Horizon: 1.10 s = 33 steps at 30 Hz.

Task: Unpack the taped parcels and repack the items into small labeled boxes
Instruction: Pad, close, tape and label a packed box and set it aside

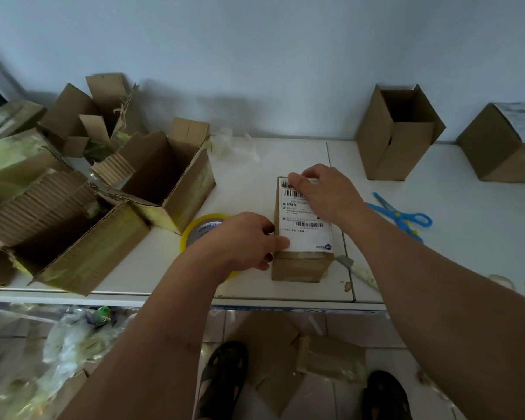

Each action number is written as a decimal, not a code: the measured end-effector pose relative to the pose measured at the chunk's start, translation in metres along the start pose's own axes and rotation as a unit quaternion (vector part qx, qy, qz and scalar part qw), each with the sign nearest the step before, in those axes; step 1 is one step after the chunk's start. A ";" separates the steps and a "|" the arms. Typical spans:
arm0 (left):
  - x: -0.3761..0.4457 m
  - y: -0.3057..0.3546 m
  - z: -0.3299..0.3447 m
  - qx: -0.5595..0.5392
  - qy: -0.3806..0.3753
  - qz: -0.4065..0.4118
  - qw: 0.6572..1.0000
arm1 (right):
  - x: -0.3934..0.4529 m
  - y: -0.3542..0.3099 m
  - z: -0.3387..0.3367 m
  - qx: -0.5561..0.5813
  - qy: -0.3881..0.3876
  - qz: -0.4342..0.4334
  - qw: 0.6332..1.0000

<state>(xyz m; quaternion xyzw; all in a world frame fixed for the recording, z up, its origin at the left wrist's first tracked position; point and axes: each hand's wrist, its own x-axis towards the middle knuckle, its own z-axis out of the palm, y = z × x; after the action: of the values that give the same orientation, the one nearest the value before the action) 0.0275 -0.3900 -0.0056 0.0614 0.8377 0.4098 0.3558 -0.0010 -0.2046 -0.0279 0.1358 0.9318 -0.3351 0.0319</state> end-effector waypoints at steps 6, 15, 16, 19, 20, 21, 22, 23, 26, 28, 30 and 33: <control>-0.001 0.000 0.000 0.004 0.002 -0.001 1.000 | 0.000 -0.012 0.008 -0.134 0.001 0.000 0.991; -0.002 0.000 -0.001 0.005 -0.001 -0.004 1.000 | -0.010 0.000 0.007 0.030 0.029 0.034 0.999; -0.002 0.000 -0.001 0.010 0.000 -0.002 1.000 | -0.013 0.005 0.006 0.064 0.029 0.048 0.996; -0.001 0.002 0.001 0.026 -0.002 0.005 1.000 | -0.020 0.013 0.004 0.126 0.019 0.085 0.988; -0.001 0.002 0.002 0.026 -0.002 0.005 1.000 | -0.021 0.012 0.003 0.130 0.020 0.088 0.987; -0.001 0.002 0.002 0.023 -0.002 0.004 1.000 | -0.020 0.012 0.003 0.135 0.020 0.091 0.987; -0.001 0.002 0.002 0.020 -0.001 0.001 1.000 | -0.021 0.011 0.003 0.146 0.018 0.097 0.984; -0.001 0.001 0.002 0.017 0.001 -0.001 1.000 | -0.022 0.010 0.003 0.164 0.014 0.110 0.980; -0.002 -0.001 0.002 0.015 0.007 0.004 1.000 | -0.034 0.014 0.006 0.228 0.005 0.160 0.960; -0.002 -0.001 0.002 0.017 0.007 0.006 1.000 | -0.047 0.020 0.008 0.255 -0.003 0.189 0.948; -0.002 0.001 0.002 0.016 0.003 0.007 1.000 | -0.061 0.026 0.011 0.273 -0.021 0.210 0.939; -0.003 0.003 0.002 0.009 0.000 0.009 1.000 | -0.083 0.025 0.016 0.301 -0.064 0.206 0.929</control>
<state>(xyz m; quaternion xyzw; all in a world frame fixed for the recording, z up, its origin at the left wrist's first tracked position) 0.0303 -0.3879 -0.0022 0.0718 0.8406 0.4057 0.3516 0.0850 -0.2150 -0.0429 0.3065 0.7347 -0.5937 0.1174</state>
